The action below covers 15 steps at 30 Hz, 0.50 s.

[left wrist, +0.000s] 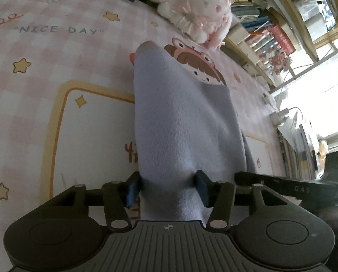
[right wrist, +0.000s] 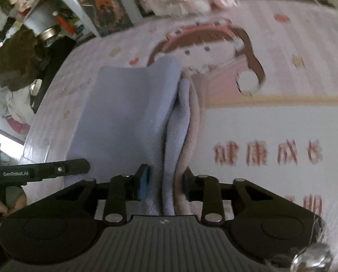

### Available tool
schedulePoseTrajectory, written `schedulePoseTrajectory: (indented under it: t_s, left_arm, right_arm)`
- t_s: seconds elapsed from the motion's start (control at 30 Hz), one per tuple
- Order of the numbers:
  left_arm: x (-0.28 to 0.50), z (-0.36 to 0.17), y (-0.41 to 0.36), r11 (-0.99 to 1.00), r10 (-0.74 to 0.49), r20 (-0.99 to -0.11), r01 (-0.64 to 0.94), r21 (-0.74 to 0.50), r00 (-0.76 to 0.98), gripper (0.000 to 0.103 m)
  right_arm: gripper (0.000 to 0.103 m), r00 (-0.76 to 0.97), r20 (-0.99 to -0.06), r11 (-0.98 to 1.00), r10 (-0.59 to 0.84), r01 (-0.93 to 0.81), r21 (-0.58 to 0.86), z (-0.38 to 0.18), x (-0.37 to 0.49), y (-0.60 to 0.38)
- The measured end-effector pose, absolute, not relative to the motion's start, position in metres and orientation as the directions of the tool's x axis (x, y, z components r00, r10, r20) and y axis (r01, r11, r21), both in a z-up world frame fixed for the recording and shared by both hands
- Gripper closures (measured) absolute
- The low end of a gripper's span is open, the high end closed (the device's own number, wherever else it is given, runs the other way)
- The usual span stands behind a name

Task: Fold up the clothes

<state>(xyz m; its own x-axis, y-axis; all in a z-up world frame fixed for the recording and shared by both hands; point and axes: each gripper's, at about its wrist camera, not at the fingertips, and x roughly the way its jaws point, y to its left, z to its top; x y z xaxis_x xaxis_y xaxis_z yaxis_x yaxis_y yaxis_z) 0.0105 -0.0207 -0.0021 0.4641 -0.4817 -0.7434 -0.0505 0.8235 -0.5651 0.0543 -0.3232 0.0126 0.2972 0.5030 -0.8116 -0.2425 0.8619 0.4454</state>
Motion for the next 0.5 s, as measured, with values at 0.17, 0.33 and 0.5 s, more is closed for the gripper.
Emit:
schedulePoseTrajectory:
  t_s: [0.17,0.33,0.5]
  left_arm:
    - [0.023,-0.013,-0.027,0.806,-0.501,-0.732,-0.059,-0.589,0.463,0.038]
    - [0.022,-0.013,-0.036,0.817,-0.472,-0.731,-0.067,-0.572,0.493,0.044]
    - [0.013,0.003,-0.051,0.859,-0.423,-0.733,-0.021,-0.511,0.532,0.059]
  right_arm:
    - [0.057,0.284,-0.791,0.840,0.542,-0.181,0.511,-0.001,0.061,-0.332]
    - [0.059,0.281,-0.780,0.829,0.558,-0.213,0.516,-0.005,0.064,-0.328]
    - [0.074,0.330,-0.771,0.830,0.545,-0.344,0.440,0.006,0.057,-0.320]
